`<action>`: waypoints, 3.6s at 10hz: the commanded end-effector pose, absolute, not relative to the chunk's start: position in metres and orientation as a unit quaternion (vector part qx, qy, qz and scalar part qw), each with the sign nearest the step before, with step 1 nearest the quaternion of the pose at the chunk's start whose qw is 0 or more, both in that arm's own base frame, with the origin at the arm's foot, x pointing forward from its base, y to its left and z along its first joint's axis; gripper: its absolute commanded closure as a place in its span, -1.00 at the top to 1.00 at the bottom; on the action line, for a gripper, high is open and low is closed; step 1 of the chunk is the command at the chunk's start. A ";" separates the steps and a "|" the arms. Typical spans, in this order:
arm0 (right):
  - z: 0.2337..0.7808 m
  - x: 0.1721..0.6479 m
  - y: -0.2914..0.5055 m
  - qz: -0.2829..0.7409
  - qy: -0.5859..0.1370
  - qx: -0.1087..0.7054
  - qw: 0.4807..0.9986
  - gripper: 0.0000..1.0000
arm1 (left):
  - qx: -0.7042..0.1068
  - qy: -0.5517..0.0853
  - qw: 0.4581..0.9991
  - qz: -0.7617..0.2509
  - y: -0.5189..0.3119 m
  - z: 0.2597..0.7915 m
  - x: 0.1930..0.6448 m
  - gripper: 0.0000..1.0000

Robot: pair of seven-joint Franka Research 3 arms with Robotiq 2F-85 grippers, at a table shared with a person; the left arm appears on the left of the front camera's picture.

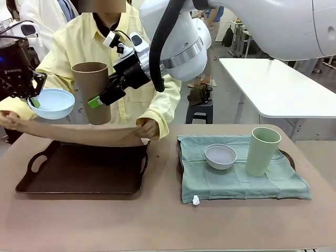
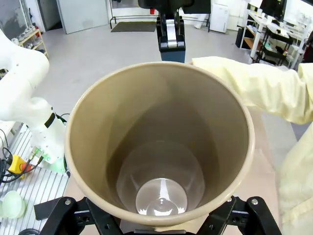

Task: Set up a tray with a mat and arrange the tableware.
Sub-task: Place the Picnic Bowl and Reusable plastic cup back onto the Handle tray in front of the human's position.

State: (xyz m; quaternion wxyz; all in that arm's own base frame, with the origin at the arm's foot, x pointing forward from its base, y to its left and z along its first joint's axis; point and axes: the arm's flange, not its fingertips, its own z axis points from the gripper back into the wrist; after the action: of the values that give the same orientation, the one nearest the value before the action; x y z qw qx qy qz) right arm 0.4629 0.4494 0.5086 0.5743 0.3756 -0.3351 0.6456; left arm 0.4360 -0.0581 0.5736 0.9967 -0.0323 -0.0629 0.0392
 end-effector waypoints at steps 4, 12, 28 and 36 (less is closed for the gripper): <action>0.508 0.462 0.448 0.650 -0.342 0.368 0.571 -1.00 | -0.035 -0.070 0.996 0.031 -0.058 0.575 0.435 -1.00; 0.508 0.462 0.448 0.650 -0.342 0.368 0.571 -1.00 | -0.035 -0.070 0.996 0.031 -0.058 0.575 0.435 -1.00; 0.469 0.482 0.437 0.653 -0.331 0.398 0.553 0.68 | -0.101 -0.033 0.994 -0.002 -0.035 0.539 0.454 -0.90; 0.339 0.511 0.461 0.722 -0.316 0.366 0.495 0.68 | -0.105 -0.020 0.994 -0.001 -0.017 0.411 0.490 -0.90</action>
State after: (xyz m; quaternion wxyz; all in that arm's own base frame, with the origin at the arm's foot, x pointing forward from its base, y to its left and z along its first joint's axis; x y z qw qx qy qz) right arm 0.5030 0.4562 0.3421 0.5034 0.3714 -0.3080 0.7169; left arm 0.4913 -0.0158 0.4160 0.9957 -0.0918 0.0002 0.0088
